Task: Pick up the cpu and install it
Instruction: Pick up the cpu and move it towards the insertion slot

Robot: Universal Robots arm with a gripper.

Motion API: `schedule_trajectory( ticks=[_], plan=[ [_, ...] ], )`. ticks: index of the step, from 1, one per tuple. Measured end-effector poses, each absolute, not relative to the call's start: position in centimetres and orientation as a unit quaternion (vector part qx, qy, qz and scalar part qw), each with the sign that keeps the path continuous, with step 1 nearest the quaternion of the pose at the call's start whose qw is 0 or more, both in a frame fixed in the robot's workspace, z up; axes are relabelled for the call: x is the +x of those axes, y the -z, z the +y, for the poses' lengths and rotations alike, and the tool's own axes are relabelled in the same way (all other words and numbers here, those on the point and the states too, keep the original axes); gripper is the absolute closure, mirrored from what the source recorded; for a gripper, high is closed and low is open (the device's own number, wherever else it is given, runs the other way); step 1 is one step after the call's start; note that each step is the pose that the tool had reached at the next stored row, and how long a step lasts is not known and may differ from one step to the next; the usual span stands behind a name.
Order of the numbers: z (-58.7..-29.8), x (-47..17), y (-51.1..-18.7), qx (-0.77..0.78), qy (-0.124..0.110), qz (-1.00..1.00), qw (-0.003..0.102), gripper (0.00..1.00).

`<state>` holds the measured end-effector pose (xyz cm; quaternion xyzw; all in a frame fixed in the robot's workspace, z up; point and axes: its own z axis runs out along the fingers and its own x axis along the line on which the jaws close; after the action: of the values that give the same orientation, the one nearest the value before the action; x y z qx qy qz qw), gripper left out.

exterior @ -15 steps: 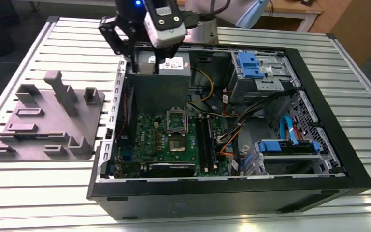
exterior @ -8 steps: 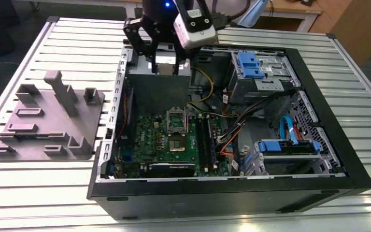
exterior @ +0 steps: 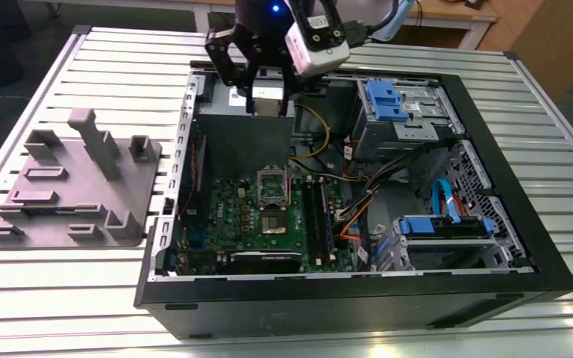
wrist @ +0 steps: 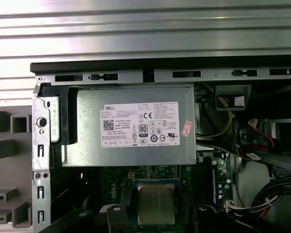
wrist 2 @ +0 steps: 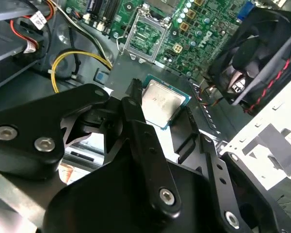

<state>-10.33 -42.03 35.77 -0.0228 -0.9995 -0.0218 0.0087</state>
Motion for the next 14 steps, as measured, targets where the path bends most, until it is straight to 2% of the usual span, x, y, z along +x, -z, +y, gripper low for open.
schedule_trajectory(
  ticks=[14],
  plan=[
    [-42.02,-9.61,-35.68,0.005,0.022,-1.000,0.007,0.53]
  ],
)
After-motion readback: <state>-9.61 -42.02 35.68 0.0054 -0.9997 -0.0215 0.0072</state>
